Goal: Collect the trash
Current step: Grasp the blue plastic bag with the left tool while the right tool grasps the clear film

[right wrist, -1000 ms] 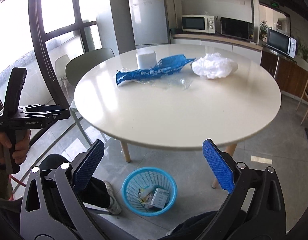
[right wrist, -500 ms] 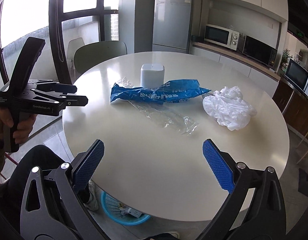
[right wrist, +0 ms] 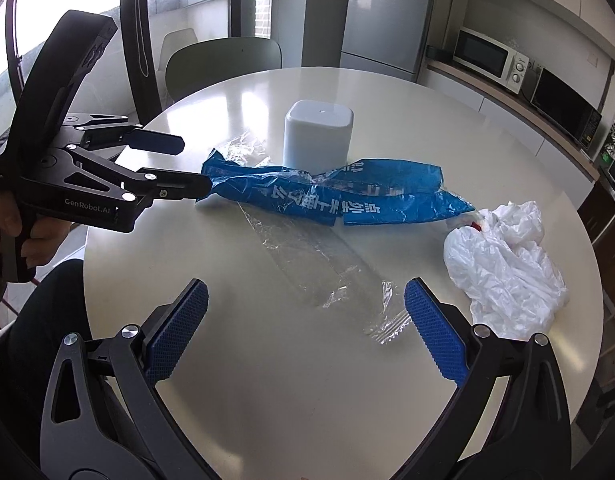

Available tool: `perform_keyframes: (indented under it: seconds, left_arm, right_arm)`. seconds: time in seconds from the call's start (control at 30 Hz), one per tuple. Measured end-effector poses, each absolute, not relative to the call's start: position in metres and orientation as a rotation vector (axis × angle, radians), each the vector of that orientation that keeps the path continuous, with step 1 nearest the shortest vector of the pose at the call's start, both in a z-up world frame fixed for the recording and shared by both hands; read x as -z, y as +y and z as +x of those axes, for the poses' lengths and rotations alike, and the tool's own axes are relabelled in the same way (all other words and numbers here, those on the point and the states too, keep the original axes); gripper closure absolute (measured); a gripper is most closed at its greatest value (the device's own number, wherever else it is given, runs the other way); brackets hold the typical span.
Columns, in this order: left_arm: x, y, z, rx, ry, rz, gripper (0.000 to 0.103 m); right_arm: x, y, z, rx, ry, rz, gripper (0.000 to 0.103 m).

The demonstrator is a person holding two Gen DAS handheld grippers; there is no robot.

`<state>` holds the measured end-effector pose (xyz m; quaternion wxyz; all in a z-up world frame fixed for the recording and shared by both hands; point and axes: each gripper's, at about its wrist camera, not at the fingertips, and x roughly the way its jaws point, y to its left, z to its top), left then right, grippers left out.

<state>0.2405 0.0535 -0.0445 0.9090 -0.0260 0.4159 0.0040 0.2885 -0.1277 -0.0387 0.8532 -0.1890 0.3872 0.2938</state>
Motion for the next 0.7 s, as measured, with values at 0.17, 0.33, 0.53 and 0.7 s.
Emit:
perform_keyframes:
  seconds: [0.17, 0.33, 0.53, 0.7]
  left_arm:
    - [0.050, 0.052, 0.249, -0.002, 0.880, -0.025, 0.029]
    - [0.052, 0.052, 0.255, 0.009, 0.892, -0.014, 0.029]
    - [0.053, 0.052, 0.264, 0.043, 0.904, -0.023, 0.032]
    - [0.058, 0.053, 0.269, 0.081, 0.925, -0.054, 0.052]
  right_arm:
    - [0.045, -0.121, 0.300, -0.626, 0.845, -0.445, 0.010]
    - [0.053, -0.117, 0.310, -0.643, 0.896, -0.457, 0.025]
    - [0.054, -0.118, 0.310, -0.706, 0.939, -0.386, 0.042]
    - [0.050, -0.120, 0.306, -0.708, 0.935, -0.374, 0.065]
